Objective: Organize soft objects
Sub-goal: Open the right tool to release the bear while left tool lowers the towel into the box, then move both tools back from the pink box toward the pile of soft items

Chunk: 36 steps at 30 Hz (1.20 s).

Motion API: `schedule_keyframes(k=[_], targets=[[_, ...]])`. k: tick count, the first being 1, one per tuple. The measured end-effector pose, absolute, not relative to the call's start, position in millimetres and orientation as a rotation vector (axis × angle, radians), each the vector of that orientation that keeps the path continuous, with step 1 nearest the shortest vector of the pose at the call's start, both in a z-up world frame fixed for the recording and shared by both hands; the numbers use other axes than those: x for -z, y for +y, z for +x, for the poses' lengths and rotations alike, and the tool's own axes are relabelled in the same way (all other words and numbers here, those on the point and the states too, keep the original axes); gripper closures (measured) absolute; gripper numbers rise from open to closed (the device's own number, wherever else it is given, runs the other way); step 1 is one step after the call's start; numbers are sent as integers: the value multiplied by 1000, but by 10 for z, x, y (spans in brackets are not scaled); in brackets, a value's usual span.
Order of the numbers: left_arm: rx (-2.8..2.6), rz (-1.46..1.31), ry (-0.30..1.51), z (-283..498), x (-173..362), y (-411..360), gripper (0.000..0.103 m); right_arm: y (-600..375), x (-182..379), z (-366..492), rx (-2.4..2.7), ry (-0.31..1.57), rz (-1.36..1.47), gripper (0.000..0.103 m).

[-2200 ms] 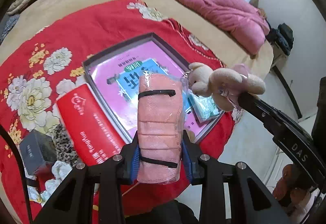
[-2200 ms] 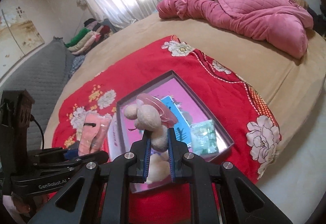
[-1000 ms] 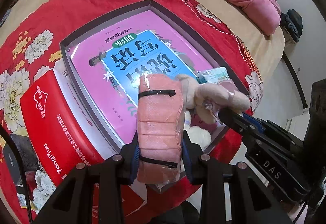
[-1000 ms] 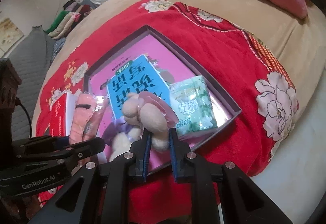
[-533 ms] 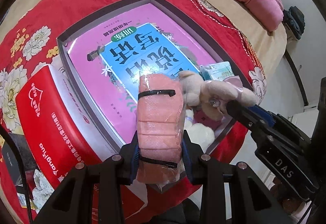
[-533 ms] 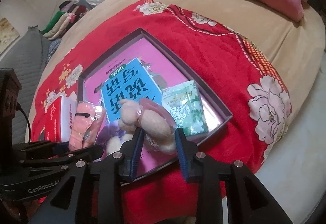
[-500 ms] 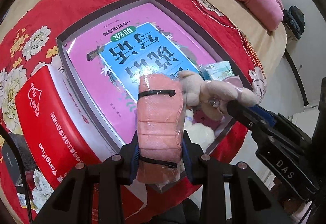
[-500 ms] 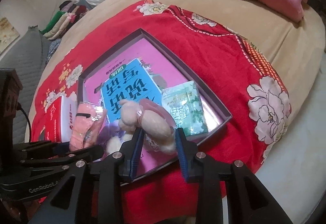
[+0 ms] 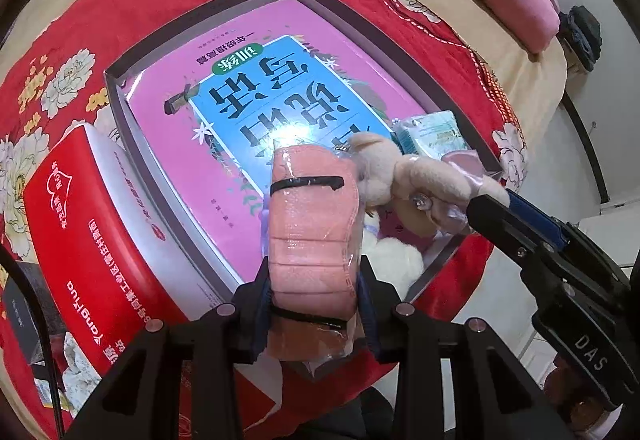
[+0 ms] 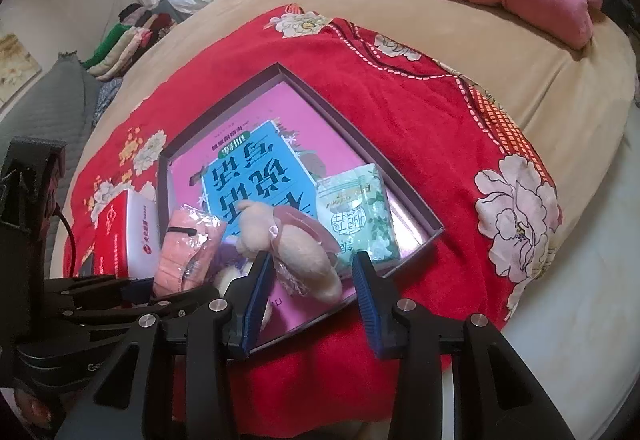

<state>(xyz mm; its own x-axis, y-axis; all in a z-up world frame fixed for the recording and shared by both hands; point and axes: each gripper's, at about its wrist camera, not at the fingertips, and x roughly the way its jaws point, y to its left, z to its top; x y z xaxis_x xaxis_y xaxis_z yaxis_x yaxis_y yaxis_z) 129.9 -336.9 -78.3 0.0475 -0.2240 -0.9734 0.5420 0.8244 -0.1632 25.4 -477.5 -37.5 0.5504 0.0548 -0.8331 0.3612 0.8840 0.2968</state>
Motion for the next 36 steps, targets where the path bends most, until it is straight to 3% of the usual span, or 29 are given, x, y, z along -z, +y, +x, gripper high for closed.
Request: schedule_keyframes(k=[17,28,30,32,34,36], targets=[[594,290,1386,1256,693,-3361,49,-4822,313,218,201,985,461,57],[599,240,1343,1226,487,-3243,46,-4810,274,194,210,980,456,57],[598,232,1337,1213,446,-3215,40,-4809,259,189,213,978,454,57],[604,224,1323,1191,395,-3181,37,-4799,239,186,214,976,447,54],[603,220,1308,1165,334,-3138,37,-4782,208,178,219,971,437,44],[603,213,1291,1139,271,-3097,36,-4772,175,167,220,965,432,44]])
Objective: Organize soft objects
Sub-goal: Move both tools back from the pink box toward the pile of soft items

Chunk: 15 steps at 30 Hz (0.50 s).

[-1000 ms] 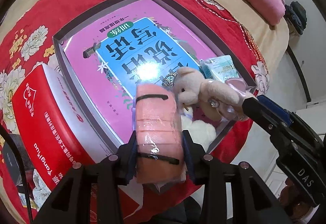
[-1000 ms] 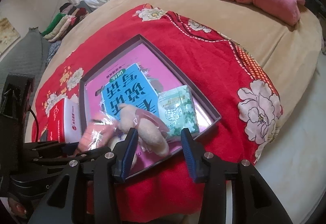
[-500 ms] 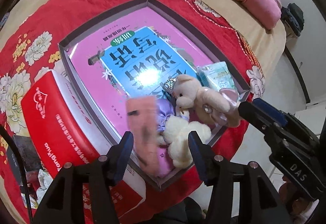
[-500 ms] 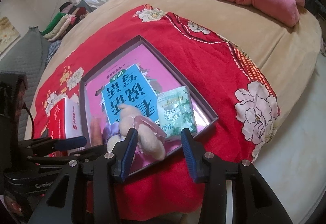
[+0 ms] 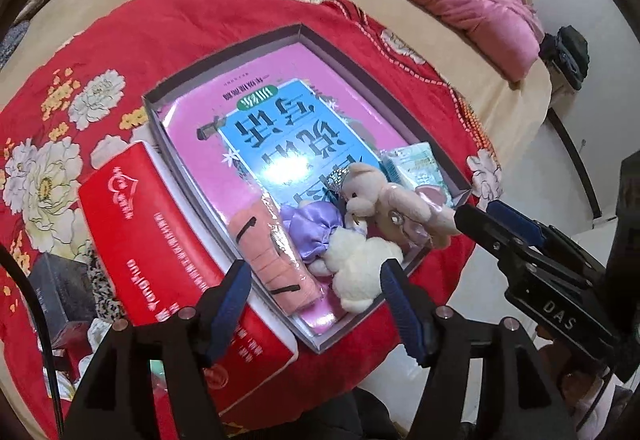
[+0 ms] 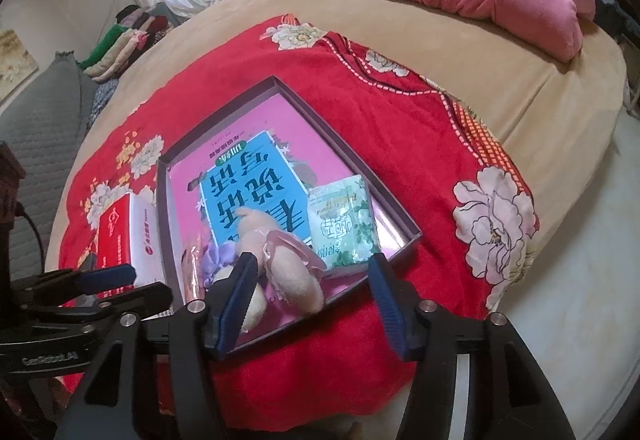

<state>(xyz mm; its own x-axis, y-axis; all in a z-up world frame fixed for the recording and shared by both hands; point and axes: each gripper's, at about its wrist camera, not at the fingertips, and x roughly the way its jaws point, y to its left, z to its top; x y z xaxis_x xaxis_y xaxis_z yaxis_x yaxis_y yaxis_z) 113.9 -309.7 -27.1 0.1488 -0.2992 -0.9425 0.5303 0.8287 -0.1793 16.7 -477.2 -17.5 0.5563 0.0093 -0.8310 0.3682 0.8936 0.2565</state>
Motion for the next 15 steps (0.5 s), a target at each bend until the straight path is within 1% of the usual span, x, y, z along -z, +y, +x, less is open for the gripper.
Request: schedule_keyframes(k=[2,6,8,9,15], targets=[[603,205,1281,1122,217,-3056,35,-4758,143,161,224,962,428,44],[605,184,1258,1077,117,-2954,29,-4703,58,145,237,949,401,42],[604,171,1254,1058,89,-2899,29,-4676,19,139,240,943,391,38],[601,166,1251,1043,71,-2863,29,-4659,-2,137,244,941,383,34],[587,159,1223,953,-50,-2678,28,-4533,-165,119,254,907,344,32]])
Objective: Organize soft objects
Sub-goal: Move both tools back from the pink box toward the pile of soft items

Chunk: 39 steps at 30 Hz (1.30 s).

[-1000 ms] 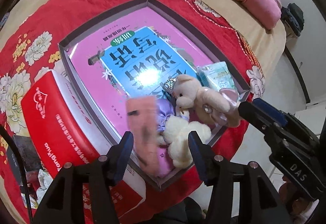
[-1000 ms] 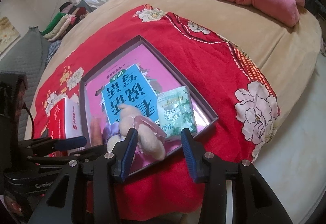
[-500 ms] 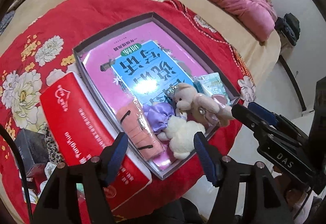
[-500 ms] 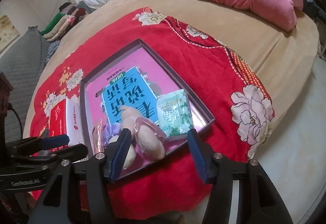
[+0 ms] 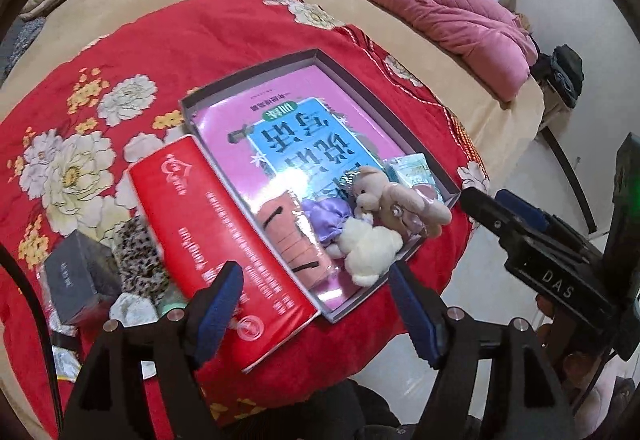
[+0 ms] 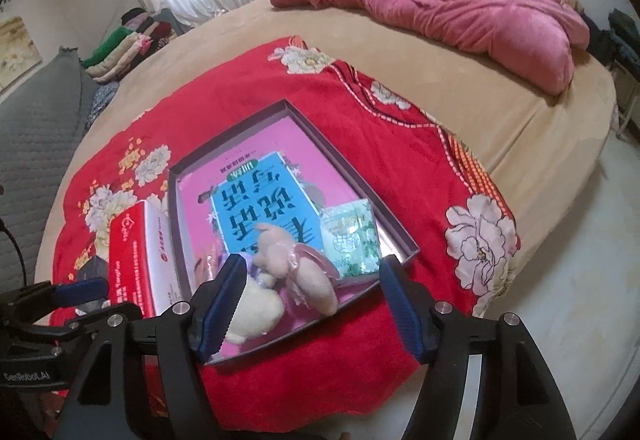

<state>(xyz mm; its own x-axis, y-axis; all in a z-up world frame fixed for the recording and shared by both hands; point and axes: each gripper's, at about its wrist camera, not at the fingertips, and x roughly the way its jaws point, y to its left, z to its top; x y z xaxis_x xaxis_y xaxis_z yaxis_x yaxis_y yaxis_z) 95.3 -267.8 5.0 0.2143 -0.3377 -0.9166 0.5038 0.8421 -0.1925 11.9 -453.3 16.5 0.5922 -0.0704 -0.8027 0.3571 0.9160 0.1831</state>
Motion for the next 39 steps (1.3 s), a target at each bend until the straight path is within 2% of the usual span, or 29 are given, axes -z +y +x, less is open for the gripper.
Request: schedule_keyframes(k=[3,39], targets=[[580,142,1205,919,-130,-2575,28,-4458,-266,110,264,885,315,29],[408,-31,1062,715,-724,-987,27,-3126,-1064,102,70,735,144,29]])
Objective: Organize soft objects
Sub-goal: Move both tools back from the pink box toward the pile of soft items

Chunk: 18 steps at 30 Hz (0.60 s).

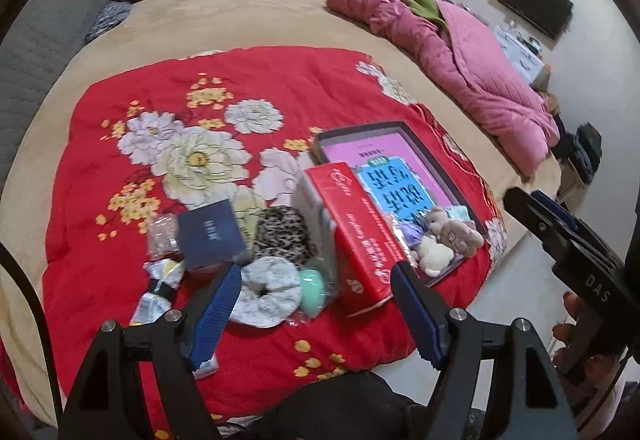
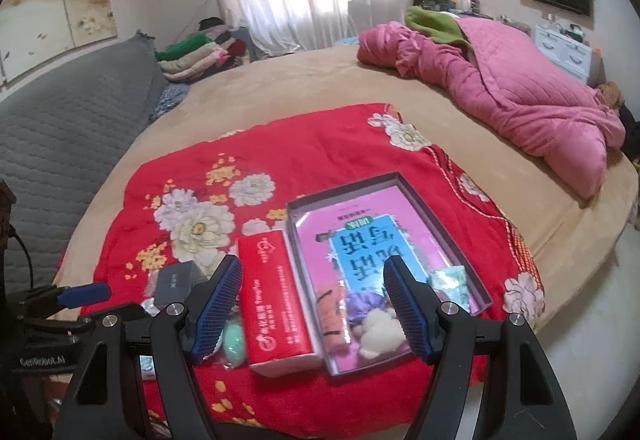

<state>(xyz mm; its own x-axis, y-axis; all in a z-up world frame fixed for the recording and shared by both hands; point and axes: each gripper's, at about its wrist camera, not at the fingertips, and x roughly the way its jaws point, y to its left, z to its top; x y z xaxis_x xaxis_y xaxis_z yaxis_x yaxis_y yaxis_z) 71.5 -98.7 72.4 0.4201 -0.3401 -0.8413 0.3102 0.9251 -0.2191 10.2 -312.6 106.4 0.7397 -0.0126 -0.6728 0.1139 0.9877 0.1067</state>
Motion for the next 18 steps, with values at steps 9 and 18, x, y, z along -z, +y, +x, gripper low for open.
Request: schedule_keyframes(k=[9,18], targets=[[285,-106,1042,786,-780,-288,26,-2800,-1108,126,12,732,102,28],[175,-202,1044,844,-685,392,26,-2442,-1035,196,-66,755,48,28]])
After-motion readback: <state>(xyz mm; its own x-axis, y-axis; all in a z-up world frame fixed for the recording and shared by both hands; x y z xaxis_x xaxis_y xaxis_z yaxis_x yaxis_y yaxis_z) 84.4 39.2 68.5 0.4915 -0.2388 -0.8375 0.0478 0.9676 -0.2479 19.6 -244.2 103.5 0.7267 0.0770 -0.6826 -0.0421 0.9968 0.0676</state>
